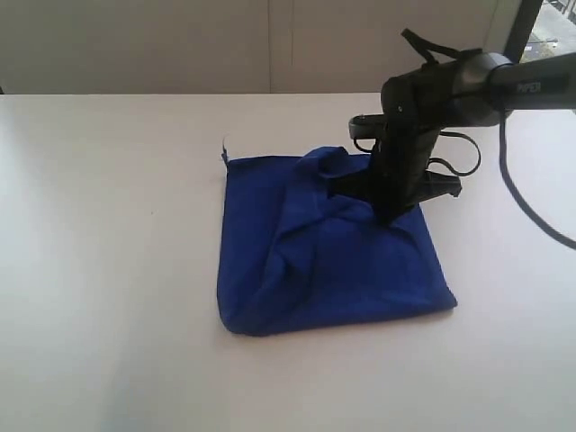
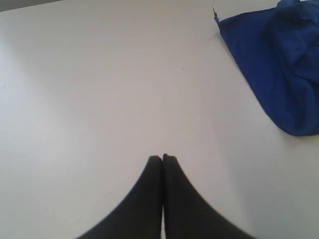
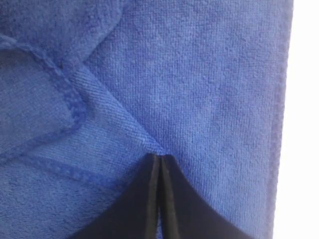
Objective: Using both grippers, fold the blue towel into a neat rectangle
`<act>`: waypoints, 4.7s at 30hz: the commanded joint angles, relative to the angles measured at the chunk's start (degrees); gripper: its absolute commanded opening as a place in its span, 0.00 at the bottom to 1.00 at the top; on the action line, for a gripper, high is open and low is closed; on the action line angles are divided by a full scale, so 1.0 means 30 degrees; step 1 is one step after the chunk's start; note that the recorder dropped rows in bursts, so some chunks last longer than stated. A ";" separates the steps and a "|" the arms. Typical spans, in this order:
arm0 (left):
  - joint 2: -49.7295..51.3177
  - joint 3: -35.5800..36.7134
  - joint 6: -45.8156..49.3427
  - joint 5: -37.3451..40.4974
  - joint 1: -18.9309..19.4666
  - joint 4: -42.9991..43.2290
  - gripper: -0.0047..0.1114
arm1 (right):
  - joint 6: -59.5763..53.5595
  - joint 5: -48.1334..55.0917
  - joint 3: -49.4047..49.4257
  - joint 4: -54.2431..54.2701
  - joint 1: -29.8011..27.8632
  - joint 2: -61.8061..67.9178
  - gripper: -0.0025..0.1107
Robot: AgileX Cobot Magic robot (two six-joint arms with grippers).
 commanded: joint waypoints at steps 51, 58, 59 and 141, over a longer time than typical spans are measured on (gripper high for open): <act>-0.0166 0.0091 -0.0033 0.0140 0.0022 -0.0288 0.04 | -0.8034 -0.4094 0.9991 0.4888 -0.3384 -1.3894 0.02; -0.0166 0.0091 -0.0032 0.0140 0.0022 -0.0198 0.04 | -0.8034 -0.4187 1.0031 0.4888 -0.3384 -1.3894 0.02; -0.0166 0.0091 -0.0032 0.0140 0.0022 -0.0198 0.04 | -0.8034 -0.4187 1.0031 0.4888 -0.3384 -1.3894 0.02; 2.8907 -1.5722 -0.4259 -0.4408 -1.2006 0.4457 0.04 | -0.8034 -0.5988 1.0059 0.5359 -0.3384 -1.1490 0.02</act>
